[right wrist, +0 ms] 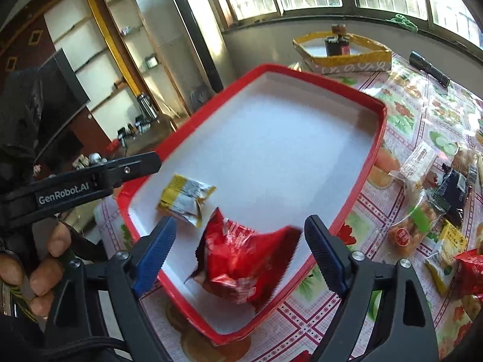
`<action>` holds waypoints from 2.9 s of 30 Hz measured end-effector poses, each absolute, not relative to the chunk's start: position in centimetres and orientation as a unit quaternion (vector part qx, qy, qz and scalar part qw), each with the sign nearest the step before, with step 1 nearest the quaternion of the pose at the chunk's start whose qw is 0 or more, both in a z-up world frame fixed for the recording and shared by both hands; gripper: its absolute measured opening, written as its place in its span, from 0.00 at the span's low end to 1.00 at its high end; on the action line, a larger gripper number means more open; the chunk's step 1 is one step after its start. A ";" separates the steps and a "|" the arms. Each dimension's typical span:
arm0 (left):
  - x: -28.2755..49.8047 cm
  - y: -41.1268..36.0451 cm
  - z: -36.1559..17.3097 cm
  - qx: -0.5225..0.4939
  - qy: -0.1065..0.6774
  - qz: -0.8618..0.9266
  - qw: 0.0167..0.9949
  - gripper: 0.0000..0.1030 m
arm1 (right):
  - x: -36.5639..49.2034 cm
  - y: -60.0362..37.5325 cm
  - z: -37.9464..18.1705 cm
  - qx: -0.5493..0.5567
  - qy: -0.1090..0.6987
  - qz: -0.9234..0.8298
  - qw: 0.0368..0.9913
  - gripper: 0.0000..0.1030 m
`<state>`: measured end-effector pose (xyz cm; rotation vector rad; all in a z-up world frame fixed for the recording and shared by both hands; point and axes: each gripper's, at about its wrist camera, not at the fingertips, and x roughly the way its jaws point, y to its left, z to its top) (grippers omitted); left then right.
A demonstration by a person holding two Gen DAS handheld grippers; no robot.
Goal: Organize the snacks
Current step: 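Lower the yellow packet into the tray and open the left gripper while the right releases the red bag, then move both grippers back over the snack pile, then grasp the green-labelled twist snack bag with the left gripper while the right grasps the long green packet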
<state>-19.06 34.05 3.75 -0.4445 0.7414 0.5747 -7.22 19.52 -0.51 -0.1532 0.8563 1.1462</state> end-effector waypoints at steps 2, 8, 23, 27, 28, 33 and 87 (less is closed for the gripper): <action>-19.1 33.5 4.2 -0.207 0.350 0.273 0.872 0.58 | -7.4 18.5 -0.1 -0.065 0.388 0.525 0.755 0.85; -17.9 30.1 4.9 -0.179 0.344 0.247 0.888 0.61 | -7.4 12.4 0.4 -0.025 0.388 0.493 0.778 0.85; -13.1 19.3 3.6 -0.088 0.386 0.182 0.900 0.67 | -4.7 -2.6 -2.5 0.075 0.435 0.344 0.829 0.85; -12.8 17.6 3.3 -0.076 0.395 0.167 0.900 0.67 | -4.7 -4.8 -3.1 0.092 0.438 0.329 0.831 0.85; -12.7 17.3 3.2 -0.075 0.397 0.164 0.900 0.68 | -4.7 -5.0 -3.1 0.094 0.438 0.329 0.832 0.85; -12.6 16.8 2.8 -0.075 0.410 0.155 0.896 0.68 | -4.7 -5.9 -3.1 0.102 0.435 0.328 0.833 0.85; 0.0 17.2 -1.4 -0.049 0.514 0.066 0.854 0.72 | 10.2 -7.3 -1.5 -0.045 0.428 0.322 0.843 0.72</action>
